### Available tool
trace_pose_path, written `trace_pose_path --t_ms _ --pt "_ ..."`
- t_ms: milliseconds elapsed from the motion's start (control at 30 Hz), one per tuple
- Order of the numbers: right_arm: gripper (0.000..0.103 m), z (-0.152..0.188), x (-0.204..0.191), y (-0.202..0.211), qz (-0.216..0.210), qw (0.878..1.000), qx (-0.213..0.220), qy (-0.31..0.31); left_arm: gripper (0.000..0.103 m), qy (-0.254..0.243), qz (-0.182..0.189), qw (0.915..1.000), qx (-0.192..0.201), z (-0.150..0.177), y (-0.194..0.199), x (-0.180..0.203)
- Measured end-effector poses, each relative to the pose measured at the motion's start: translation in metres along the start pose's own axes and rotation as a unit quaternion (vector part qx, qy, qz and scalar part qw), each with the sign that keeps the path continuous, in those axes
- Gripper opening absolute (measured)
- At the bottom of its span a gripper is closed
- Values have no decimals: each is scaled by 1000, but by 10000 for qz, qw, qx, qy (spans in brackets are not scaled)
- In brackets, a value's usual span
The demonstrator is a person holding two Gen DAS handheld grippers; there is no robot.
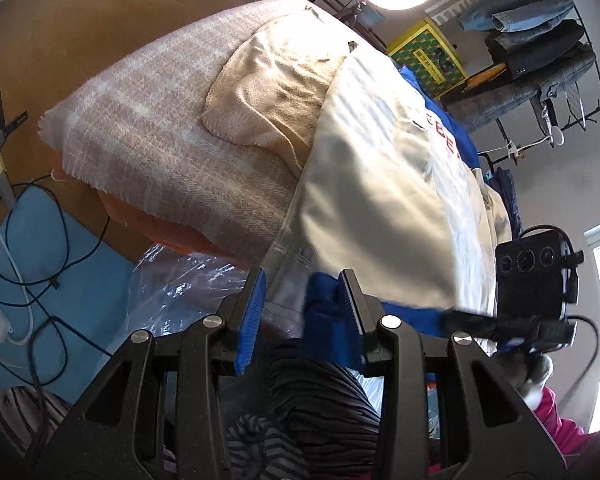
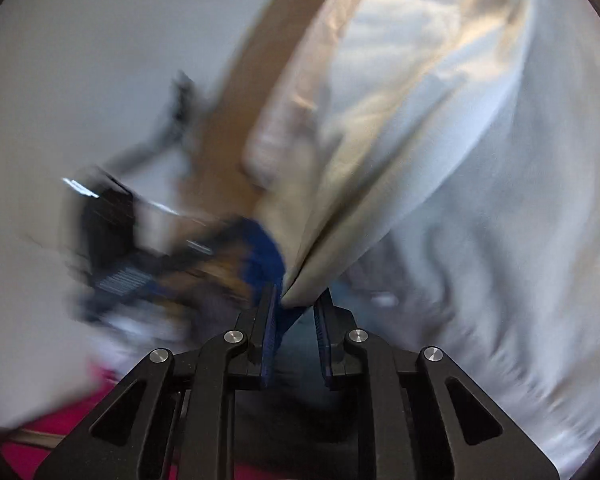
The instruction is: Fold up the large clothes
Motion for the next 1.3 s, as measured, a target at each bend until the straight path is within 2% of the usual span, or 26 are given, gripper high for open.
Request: trace_pose_path --t_ms 33,67,167,200,233,300,333,467,567,633,833,900,967,1033,1100,1167,1233,1300 --pt "16 -2 3 3 -30 9999 39 -95 37 21 -19 10000 -15 1 -3 -1" --pt "16 -2 8 2 209 9997 8 -85 37 52 -19 10000 -31 1 -6 -1" --pt "20 9 19 -13 1387 9893 -281 363 37 126 -20 9999 -56 1 -14 -1" --pt "20 13 19 -16 1630 9844 -381 537 42 153 -11 9999 -45 0 -15 -1" --pt "23 15 15 -18 1754 9808 -474 711 48 193 19 9998 -34 0 -16 -1" --pt "23 16 1 -13 1914 9743 -494 1080 51 237 65 9997 -34 1 -17 -3" --pt "23 16 -5 -7 1963 9716 -426 1248 51 247 73 9997 -37 2 -17 -4" --pt "23 4 -40 23 2200 9566 308 1886 52 565 148 9983 9 2 -19 -16" --pt "23 -18 -48 20 2392 9451 617 2137 53 715 256 9971 34 -2 -22 -21" --pt "23 -26 -43 2 2511 9407 621 2195 60 749 338 9966 -40 -1 -27 -22" --pt "23 -13 9 -28 3010 9313 154 2045 61 763 382 9961 -208 3 -42 -24" --pt "22 -14 14 -30 3016 9295 208 2114 60 855 512 9947 -244 4 -46 -26" --pt "22 -15 13 -30 3000 9305 201 2090 57 815 522 9950 -243 6 -45 -23" --pt "21 -16 15 -30 2938 9341 209 2017 42 723 599 9952 -267 9 -42 -17" --pt "21 -18 18 -29 2895 9361 200 1990 42 529 503 9972 -132 13 -33 -11" --pt "21 -19 19 -28 2882 9366 188 1986 45 562 300 9980 -12 13 -30 -16" --pt "21 -21 15 -29 2887 9360 172 2006 59 799 276 9964 19 11 -32 -25" --pt "21 -19 16 -28 2892 9355 164 2022 68 990 251 9948 -16 10 -37 -34"
Point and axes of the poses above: each gripper's, at about its wrist camera, not at the fingertips, and y roughly against the way its jaws point, x to its right, z to its underside, the point moved 4 cm from there along -y, roughly the way its jaws point, and after that the axes turned 4 degrees about x, right-handed, at the moved point
